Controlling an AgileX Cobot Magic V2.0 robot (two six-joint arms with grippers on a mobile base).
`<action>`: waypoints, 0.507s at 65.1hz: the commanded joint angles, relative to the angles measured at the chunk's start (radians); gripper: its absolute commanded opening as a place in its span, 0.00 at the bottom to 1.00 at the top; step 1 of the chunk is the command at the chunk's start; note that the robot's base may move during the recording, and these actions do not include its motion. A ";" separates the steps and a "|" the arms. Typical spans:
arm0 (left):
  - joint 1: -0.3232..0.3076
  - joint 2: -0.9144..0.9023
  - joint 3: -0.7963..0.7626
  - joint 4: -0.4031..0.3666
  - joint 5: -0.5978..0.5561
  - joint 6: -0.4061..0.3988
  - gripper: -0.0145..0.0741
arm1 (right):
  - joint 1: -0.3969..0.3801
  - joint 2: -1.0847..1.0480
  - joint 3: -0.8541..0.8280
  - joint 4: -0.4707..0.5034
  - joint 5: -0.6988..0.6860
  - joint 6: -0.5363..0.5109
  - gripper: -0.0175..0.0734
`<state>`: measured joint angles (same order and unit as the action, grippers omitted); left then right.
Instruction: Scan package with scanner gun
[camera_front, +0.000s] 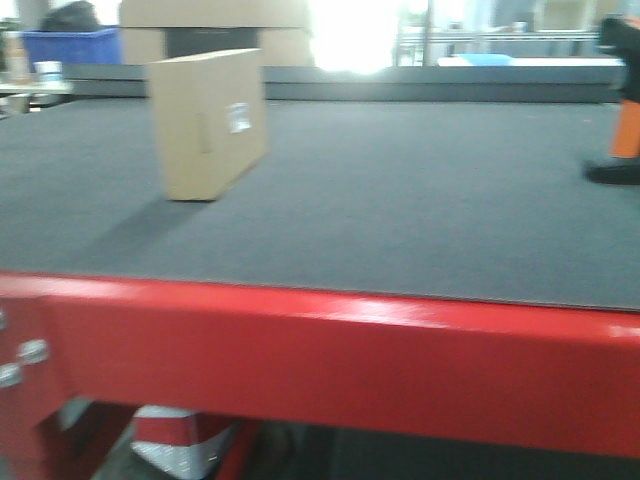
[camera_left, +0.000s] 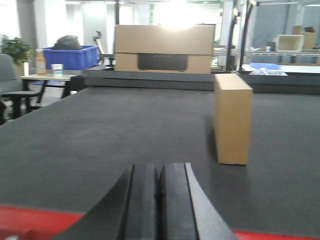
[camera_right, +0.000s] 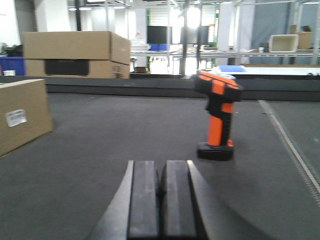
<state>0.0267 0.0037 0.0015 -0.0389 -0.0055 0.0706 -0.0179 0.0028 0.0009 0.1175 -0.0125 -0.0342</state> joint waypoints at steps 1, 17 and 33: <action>-0.003 -0.004 -0.002 -0.003 -0.020 0.001 0.04 | 0.001 -0.003 -0.001 0.001 -0.017 -0.002 0.01; -0.003 -0.004 -0.002 -0.003 -0.020 0.001 0.04 | 0.001 -0.003 -0.001 0.001 -0.017 -0.002 0.01; -0.003 -0.004 -0.002 -0.003 -0.020 0.001 0.04 | 0.001 -0.003 -0.001 0.001 -0.017 -0.002 0.01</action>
<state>0.0267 0.0037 0.0015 -0.0389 -0.0055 0.0706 -0.0179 0.0028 0.0009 0.1175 -0.0125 -0.0342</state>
